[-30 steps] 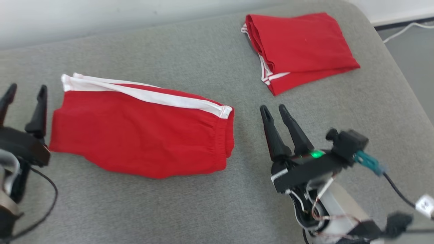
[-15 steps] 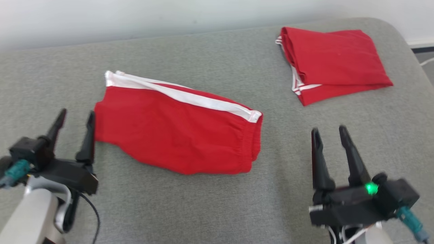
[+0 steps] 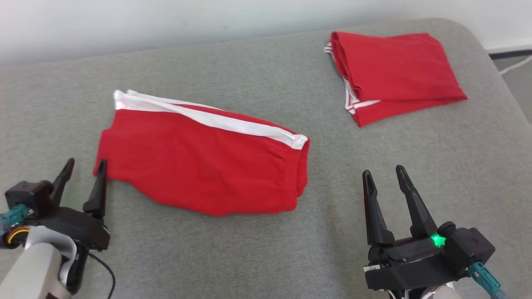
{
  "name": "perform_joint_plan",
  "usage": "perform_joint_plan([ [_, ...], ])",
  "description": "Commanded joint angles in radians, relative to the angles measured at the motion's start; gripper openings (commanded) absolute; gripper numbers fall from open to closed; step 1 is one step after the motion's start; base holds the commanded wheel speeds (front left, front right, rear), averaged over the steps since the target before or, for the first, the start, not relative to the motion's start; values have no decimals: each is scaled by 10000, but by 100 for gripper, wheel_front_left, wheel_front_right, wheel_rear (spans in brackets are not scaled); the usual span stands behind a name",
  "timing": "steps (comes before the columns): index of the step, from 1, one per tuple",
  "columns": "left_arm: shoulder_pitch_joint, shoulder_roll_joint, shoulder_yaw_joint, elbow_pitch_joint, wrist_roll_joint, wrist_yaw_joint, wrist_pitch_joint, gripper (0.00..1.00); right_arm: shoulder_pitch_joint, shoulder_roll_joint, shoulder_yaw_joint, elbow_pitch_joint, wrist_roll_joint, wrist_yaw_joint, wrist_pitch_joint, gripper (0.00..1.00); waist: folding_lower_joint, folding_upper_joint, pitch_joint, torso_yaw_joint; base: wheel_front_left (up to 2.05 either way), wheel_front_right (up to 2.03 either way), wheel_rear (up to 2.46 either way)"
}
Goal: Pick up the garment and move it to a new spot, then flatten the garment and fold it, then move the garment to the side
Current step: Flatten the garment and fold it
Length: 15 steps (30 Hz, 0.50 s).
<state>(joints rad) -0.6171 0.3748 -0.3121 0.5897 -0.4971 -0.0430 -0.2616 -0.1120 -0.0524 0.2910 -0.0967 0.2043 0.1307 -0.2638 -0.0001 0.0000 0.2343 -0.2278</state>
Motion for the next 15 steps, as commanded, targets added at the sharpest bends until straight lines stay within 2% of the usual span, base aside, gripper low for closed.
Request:
perform_joint_plan([
  [1, -91, 62, -2, 144, 3, -28, -35, 100, -15, 22, 18, -15, -15, 1, -7, 100, 1, 0, 216, -271, 0, 0, 0],
  [9, -703, 36, -63, 1676, -246, -334, 272, 100, -193, 28, 108, -56, 242, 1, -7, 100, 1, 0, 533, -663, 0, 0, 0],
  [14, -965, -197, -259, 2390, -509, -631, 404, 100, -144, 27, 92, -28, 242, 1, -7, 100, 1, 0, 532, -694, 0, 0, 0],
  [15, -993, -288, -350, 2469, -492, -646, 434, 88, -136, 28, 88, -11, 240, 1, -7, 100, 1, 0, 503, -679, 0, 0, 0],
])
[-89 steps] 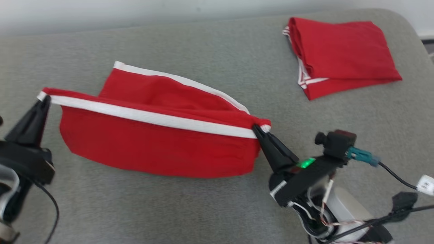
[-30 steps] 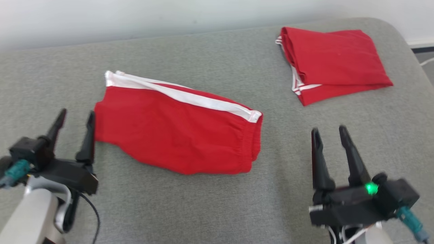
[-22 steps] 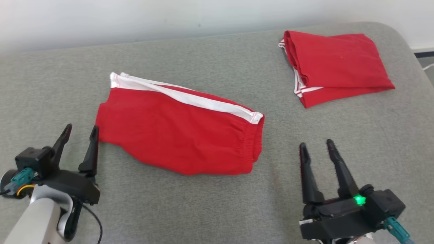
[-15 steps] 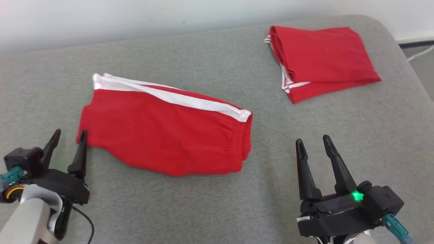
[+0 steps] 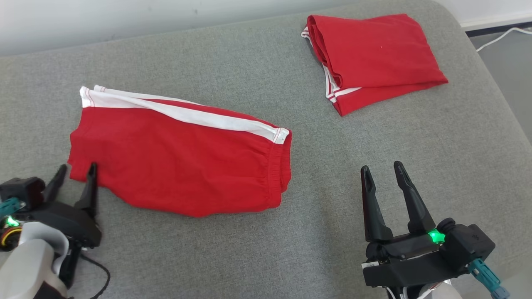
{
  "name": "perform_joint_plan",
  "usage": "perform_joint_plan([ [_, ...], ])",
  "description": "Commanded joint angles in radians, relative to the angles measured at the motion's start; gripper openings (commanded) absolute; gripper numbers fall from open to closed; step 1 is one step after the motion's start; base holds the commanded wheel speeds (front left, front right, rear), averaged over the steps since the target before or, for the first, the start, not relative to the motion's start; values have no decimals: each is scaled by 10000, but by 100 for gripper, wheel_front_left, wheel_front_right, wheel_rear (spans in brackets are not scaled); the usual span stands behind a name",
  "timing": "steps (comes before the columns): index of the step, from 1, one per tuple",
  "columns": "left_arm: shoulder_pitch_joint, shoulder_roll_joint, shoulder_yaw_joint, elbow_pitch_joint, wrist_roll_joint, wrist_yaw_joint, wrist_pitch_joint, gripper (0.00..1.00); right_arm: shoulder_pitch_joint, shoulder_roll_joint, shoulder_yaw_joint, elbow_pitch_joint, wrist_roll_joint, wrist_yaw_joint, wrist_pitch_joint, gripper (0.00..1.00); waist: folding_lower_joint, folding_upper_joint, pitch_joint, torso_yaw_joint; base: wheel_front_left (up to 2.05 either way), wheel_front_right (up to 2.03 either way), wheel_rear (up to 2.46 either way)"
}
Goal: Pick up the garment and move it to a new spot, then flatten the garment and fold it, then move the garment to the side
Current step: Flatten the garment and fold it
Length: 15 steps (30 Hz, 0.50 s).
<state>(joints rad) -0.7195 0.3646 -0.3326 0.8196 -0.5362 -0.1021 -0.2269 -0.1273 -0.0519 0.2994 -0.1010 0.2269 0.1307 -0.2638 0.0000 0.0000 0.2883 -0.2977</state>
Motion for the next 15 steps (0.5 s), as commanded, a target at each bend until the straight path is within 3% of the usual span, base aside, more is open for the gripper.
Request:
perform_joint_plan([
  [1, -24, -264, -229, 246, -101, -96, 94, 46, 27, 21, 14, 48, 11, 1, -7, 100, 0, 0, -68, 39, 0, 0, 0],
  [2, -60, -286, -301, 316, -74, -126, 90, 11, 24, 21, 41, 65, 5, 1, -7, 100, 0, 0, -100, 56, 0, 0, 0],
  [3, -82, -267, -375, 392, 20, -115, 55, 0, 31, 19, 42, 78, -1, 1, -7, 100, 0, 0, -144, 82, 0, 0, 0],
  [15, 253, -527, -493, 506, 205, -36, -341, 0, 350, 12, 213, 310, -30, 1, -8, 100, 0, 0, -926, 484, 0, 0, 0],
])
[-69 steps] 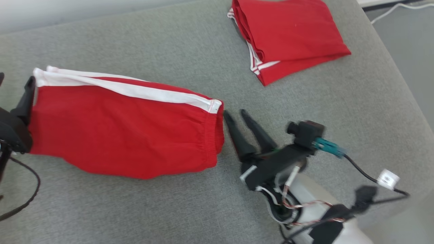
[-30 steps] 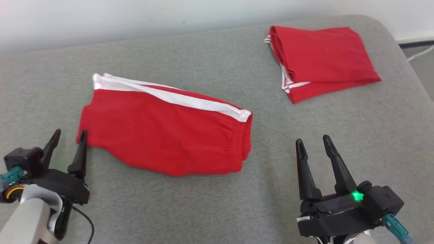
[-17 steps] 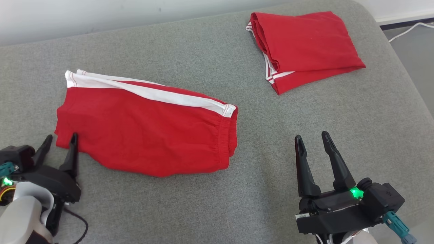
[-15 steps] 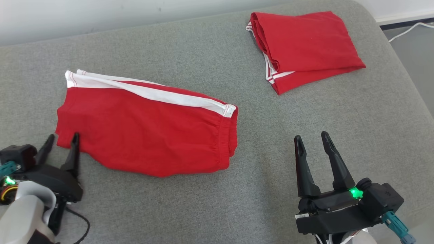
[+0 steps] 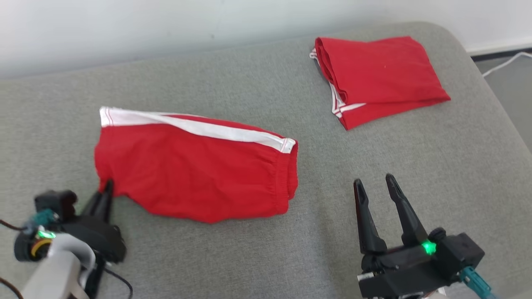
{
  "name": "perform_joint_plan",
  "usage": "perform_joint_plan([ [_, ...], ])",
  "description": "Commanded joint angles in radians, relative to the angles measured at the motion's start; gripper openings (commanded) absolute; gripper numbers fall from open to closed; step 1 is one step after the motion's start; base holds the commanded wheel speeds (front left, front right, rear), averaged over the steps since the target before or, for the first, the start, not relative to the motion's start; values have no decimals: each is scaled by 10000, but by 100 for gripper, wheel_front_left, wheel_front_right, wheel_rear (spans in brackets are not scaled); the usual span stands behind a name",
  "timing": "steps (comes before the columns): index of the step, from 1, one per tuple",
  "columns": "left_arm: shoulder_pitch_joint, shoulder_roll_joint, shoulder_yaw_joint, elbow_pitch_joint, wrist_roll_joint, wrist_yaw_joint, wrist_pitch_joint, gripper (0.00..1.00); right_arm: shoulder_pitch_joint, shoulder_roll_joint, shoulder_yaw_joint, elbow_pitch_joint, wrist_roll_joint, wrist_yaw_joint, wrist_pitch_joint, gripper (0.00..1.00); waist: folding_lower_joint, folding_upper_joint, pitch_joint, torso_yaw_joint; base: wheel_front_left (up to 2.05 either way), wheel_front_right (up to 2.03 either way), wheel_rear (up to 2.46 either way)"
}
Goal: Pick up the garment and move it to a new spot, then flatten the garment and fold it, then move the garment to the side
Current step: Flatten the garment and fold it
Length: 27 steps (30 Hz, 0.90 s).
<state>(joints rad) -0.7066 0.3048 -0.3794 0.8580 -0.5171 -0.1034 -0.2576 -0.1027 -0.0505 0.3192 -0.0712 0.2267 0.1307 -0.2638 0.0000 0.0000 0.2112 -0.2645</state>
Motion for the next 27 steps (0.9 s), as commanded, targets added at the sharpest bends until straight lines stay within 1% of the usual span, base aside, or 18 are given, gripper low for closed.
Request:
perform_joint_plan([
  [1, 437, -35, 47, -135, 24, 98, -73, 0, 262, -1, -7, 89, -20, 1, -6, 100, 0, 0, -412, 307, 0, 0, 0],
  [10, 2727, -393, 452, -2403, 207, 793, -81, 0, 694, -2, -248, 217, -69, 1, -8, 100, 0, 0, -1361, 1083, 0, 0, 0],
  [15, 3860, -426, 374, -3424, 231, 1032, -82, 0, 981, -2, -315, 351, -160, 1, -6, 100, 0, 0, -1665, 1389, 0, 0, 0],
  [18, 4254, -422, 374, -3883, 123, 1154, -20, 0, 1012, -3, -380, 396, -204, 1, -8, 100, 0, 0, -1745, 1482, 0, 0, 0],
  [23, 4478, -325, 447, -4074, 93, 1242, -33, 0, 952, -14, -219, 610, -242, 1, -8, 100, 0, 0, -1772, 1425, 0, 0, 0],
  [25, 4489, -317, 531, -4109, 178, 1316, -62, 53, 912, -33, -149, 741, -227, 1, -8, 100, 0, 0, -1779, 1388, 0, 0, 0],
  [26, 4524, -285, 568, -4101, 264, 1333, -73, 94, 892, -34, -123, 796, -208, 1, -8, 100, 0, 0, -1787, 1364, 0, 0, 0],
  [27, 4559, -279, 614, -4133, 348, 1386, -82, 100, 874, -36, -102, 846, -200, 1, -6, 100, 0, 0, -1793, 1351, 0, 0, 0],
])
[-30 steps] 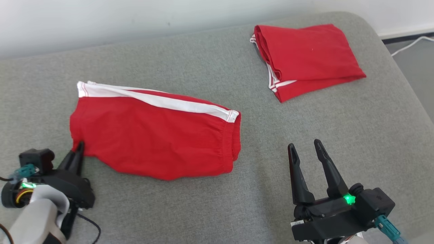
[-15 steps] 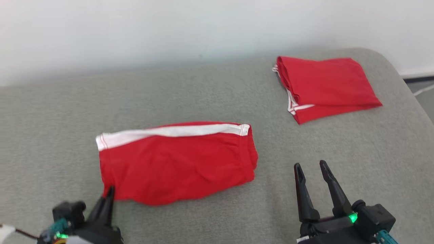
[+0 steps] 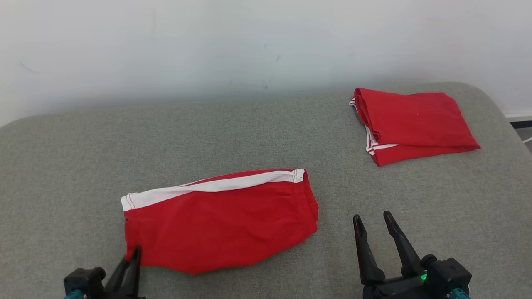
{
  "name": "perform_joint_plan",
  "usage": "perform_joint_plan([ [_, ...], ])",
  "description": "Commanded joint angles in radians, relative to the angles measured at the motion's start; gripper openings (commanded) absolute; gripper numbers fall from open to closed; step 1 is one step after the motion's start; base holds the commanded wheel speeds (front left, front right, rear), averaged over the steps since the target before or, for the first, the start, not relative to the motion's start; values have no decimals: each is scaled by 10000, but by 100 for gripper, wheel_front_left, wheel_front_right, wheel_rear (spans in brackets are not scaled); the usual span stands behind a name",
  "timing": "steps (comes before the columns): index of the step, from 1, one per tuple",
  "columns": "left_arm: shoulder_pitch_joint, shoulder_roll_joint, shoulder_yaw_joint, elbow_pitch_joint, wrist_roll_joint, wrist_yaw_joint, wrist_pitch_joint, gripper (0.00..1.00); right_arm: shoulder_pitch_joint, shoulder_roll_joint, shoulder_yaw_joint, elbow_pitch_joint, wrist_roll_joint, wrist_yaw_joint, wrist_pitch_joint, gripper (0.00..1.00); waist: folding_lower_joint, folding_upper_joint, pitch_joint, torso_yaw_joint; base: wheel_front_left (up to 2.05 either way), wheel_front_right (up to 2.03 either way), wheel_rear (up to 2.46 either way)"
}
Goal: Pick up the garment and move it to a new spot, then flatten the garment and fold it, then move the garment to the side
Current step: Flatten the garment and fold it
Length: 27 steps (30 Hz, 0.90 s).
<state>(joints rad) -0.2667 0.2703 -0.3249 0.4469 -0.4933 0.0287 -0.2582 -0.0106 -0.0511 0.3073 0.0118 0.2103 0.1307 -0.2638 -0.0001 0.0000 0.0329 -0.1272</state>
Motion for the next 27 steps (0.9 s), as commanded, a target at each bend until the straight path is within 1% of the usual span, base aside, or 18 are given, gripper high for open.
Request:
perform_joint_plan([
  [1, 222, 44, 156, -77, 159, 77, -65, 100, -72, -30, 31, 59, -27, 1, -8, 100, 1, 0, -23, -31, 0, 0, 0],
  [3, 393, -34, 385, -301, 284, 139, -72, 100, -98, -35, 22, 146, -17, 1, -8, 100, 1, 0, -54, -42, 0, 0, 0],
  [7, 858, -154, 1081, -1236, 659, 285, -76, 100, -174, -35, -104, 208, -100, 1, -8, 100, 1, 0, -122, 11, 0, 0, 0],
  [11, 1603, -340, 1796, -2487, 1439, 626, -77, 100, -229, -29, -327, 185, -265, 1, -8, 100, 1, 0, -189, 132, 0, 0, 0],
  [12, 1603, -340, 1796, -2487, 1439, 626, -77, 100, -229, -29, -327, 185, -265, 1, -8, 100, 1, 0, -189, 132, 0, 0, 0],
  [14, 1917, -492, 2251, -3146, 1703, 844, -77, 100, -292, -18, -452, 187, -408, 1, -6, 100, 1, 0, -219, 208, 0, 0, 0],
  [17, 2459, -747, 2829, -4042, 2063, 1047, -76, 100, -256, -8, -639, 291, -565, 1, -6, 100, 1, 0, -290, 367, 0, 0, 0],
  [21, 3083, -1022, 3337, -4938, 2303, 993, -71, 100, -88, -1, -929, 426, -730, 1, -6, 100, 1, 0, -391, 634, 0, 0, 0],
  [27, 3627, -1289, 3489, -5492, 2783, 811, -70, 100, 111, 6, -1443, 670, -989, 1, -8, 100, 1, 0, -501, 1068, 0, 0, 0],
])
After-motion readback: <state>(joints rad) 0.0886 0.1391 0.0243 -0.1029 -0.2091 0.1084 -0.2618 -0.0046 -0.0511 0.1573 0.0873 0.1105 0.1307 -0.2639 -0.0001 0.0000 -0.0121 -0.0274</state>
